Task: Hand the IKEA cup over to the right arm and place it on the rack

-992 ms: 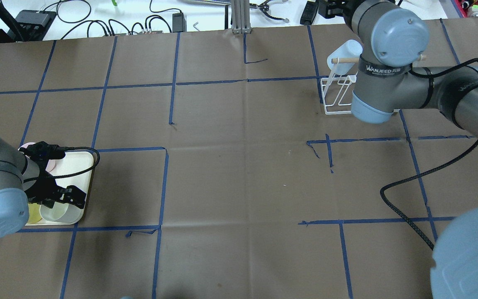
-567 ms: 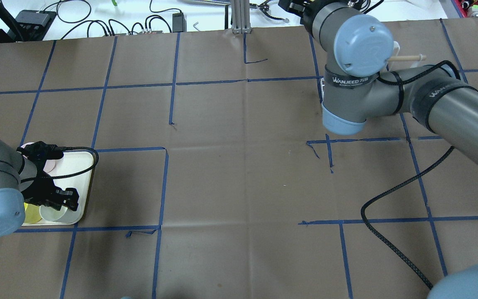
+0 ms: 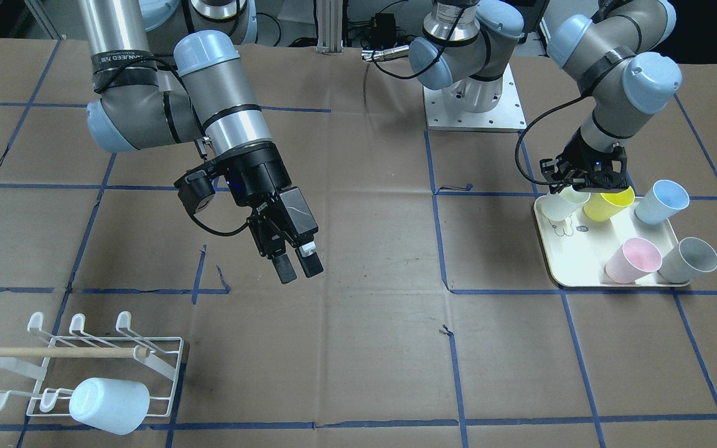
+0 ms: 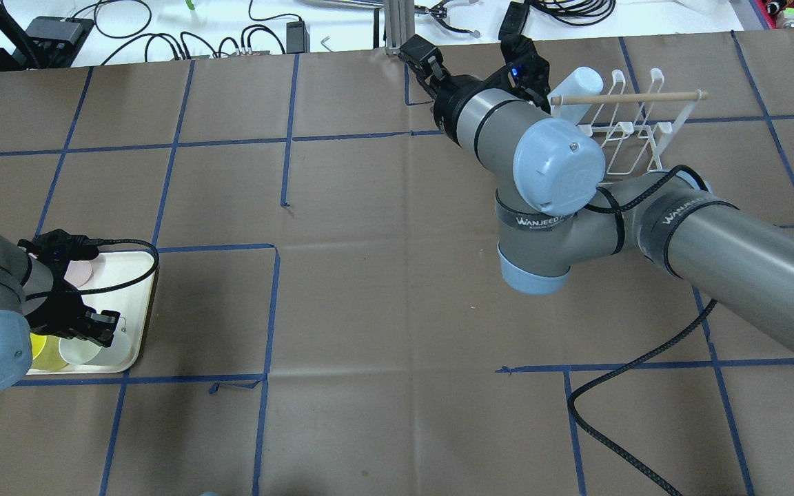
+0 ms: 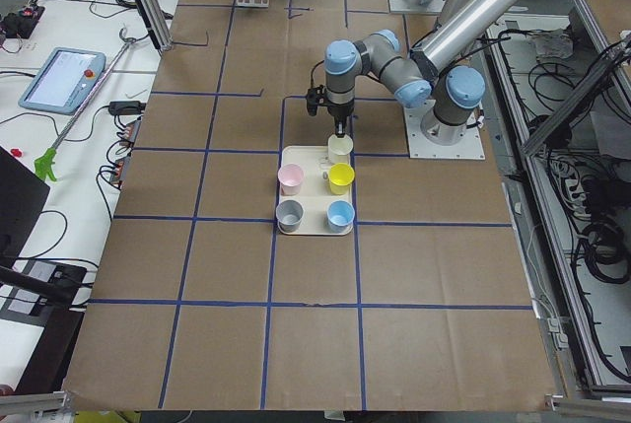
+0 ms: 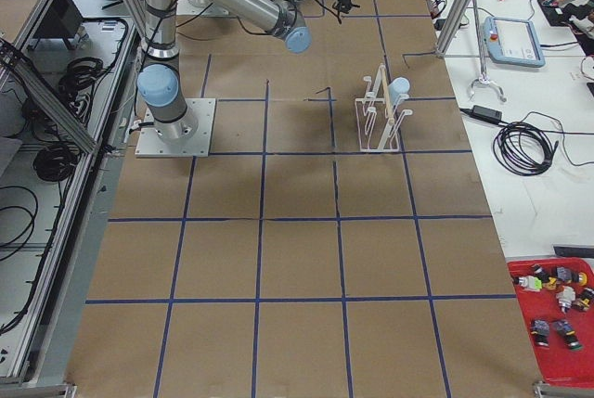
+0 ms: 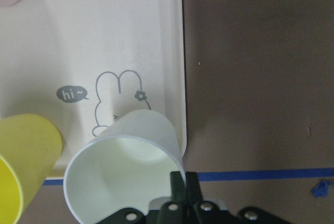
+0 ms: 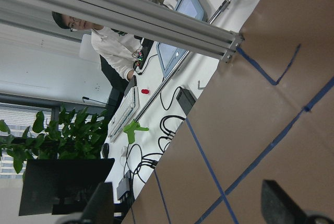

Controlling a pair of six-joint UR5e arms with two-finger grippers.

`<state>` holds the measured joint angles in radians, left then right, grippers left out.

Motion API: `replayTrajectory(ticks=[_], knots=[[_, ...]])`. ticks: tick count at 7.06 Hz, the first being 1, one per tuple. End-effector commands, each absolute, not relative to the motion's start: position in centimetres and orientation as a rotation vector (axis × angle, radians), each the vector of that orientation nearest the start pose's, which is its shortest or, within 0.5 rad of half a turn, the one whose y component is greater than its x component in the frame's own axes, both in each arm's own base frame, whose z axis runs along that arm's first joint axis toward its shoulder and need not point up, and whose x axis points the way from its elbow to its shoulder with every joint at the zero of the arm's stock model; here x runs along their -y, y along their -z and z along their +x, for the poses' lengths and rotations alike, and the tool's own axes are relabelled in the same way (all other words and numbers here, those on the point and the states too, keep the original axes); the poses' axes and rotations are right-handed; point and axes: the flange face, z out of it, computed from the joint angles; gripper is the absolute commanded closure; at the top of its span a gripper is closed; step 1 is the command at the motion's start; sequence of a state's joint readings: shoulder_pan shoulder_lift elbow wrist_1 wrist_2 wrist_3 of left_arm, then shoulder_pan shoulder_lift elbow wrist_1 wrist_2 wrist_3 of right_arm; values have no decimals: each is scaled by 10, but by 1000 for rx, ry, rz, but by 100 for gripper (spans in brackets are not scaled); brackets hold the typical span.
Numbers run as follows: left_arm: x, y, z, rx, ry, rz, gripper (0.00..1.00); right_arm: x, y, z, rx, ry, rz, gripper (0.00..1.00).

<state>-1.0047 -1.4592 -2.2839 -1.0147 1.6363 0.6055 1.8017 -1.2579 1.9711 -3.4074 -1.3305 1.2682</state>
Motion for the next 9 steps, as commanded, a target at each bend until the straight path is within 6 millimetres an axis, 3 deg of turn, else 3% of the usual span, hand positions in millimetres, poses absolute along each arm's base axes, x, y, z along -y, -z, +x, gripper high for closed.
replayTrajectory(ticks=[1,4,5,7,9], knots=[[398,-289,102,-3096,-65,43,100,494,-369,279,-1833,747,913,0],[474,-409,124,-3177,125,56,100,493,-372,279,-1831,750,912,0],[498,-432,129,-3170,162,92,100,494,-371,279,-1831,749,914,0],[530,-448,106,-3260,396,189,100,493,-375,277,-1826,755,912,0],[564,-461,90,-3317,948,323,100,492,-376,277,-1824,757,910,0]])
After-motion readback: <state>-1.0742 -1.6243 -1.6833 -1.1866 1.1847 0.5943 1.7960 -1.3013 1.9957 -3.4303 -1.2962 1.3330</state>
